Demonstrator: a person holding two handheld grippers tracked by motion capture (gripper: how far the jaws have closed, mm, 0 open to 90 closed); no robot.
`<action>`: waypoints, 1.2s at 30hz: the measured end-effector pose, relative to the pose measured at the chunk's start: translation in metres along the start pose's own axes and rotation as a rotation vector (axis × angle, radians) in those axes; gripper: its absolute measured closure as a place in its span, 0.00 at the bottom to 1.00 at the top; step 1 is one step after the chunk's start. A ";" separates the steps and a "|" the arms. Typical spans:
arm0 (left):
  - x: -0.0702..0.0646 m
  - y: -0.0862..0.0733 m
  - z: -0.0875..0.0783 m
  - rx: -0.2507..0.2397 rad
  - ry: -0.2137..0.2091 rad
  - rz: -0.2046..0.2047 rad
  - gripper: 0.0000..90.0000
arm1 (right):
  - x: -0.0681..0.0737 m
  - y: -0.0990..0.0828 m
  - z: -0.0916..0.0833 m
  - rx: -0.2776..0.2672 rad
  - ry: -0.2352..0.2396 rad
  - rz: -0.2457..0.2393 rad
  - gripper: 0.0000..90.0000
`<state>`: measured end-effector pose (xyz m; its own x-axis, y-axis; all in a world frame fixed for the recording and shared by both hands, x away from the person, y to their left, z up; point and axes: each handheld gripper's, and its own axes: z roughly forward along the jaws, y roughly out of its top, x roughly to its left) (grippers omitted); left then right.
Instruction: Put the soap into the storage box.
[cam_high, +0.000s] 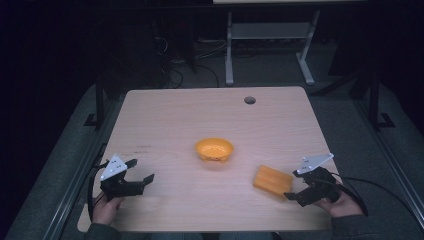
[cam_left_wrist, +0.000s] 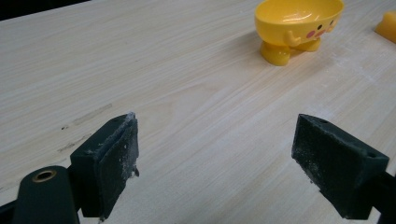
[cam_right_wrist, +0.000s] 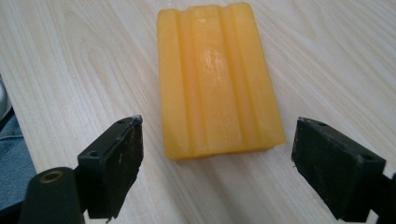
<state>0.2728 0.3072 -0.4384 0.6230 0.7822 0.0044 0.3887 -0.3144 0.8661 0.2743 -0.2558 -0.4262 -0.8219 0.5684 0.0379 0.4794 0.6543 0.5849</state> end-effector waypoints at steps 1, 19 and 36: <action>0.000 0.000 0.000 0.000 0.000 0.000 0.16 | 0.000 0.002 0.001 0.000 0.003 -0.005 0.18; 0.001 0.000 -0.001 -0.002 0.001 -0.002 0.16 | -0.002 0.026 0.023 0.048 0.026 -0.029 0.17; 0.001 0.000 0.000 -0.002 -0.002 -0.002 0.16 | -0.004 0.040 0.043 0.105 0.024 -0.091 0.16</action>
<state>0.2731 0.3078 -0.4383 0.6237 0.7817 0.0019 0.3885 -0.3121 0.8670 0.3099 -0.2107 -0.4382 -0.8698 0.4934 0.0084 0.4313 0.7518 0.4987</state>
